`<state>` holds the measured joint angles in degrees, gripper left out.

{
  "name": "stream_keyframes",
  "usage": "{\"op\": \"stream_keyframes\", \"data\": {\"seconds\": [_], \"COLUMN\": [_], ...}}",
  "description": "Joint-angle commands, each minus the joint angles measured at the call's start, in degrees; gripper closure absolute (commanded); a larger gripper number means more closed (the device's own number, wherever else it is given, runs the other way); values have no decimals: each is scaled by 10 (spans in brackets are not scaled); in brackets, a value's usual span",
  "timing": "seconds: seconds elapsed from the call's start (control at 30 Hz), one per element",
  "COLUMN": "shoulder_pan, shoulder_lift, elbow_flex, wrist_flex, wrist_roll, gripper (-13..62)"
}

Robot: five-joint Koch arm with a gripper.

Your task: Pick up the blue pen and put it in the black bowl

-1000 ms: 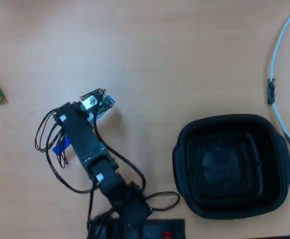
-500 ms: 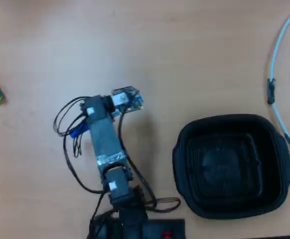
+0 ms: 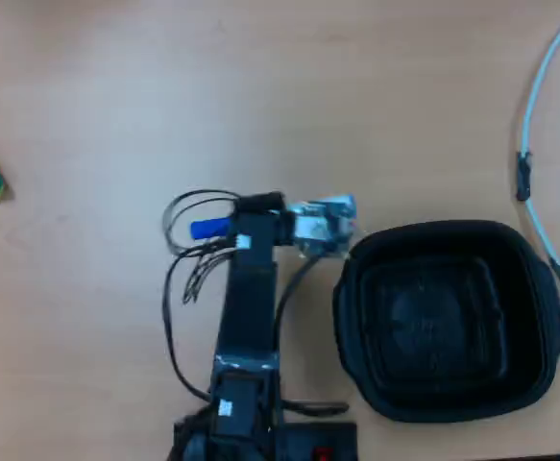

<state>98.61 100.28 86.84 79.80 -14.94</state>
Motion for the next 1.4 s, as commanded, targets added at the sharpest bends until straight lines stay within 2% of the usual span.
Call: {"op": "stream_keyframes", "data": {"seconds": [0.0,0.53,1.1,1.37], "shoulder_pan": [60,350,546,576], "shoulder_lift": [29,22,10,-25], "elbow_flex": [-23,2,34,77], "wrist_flex": [-15,-101,-142,-239], "wrist_roll": [17,45,63,98], "gripper": [560,560,559,559]}}
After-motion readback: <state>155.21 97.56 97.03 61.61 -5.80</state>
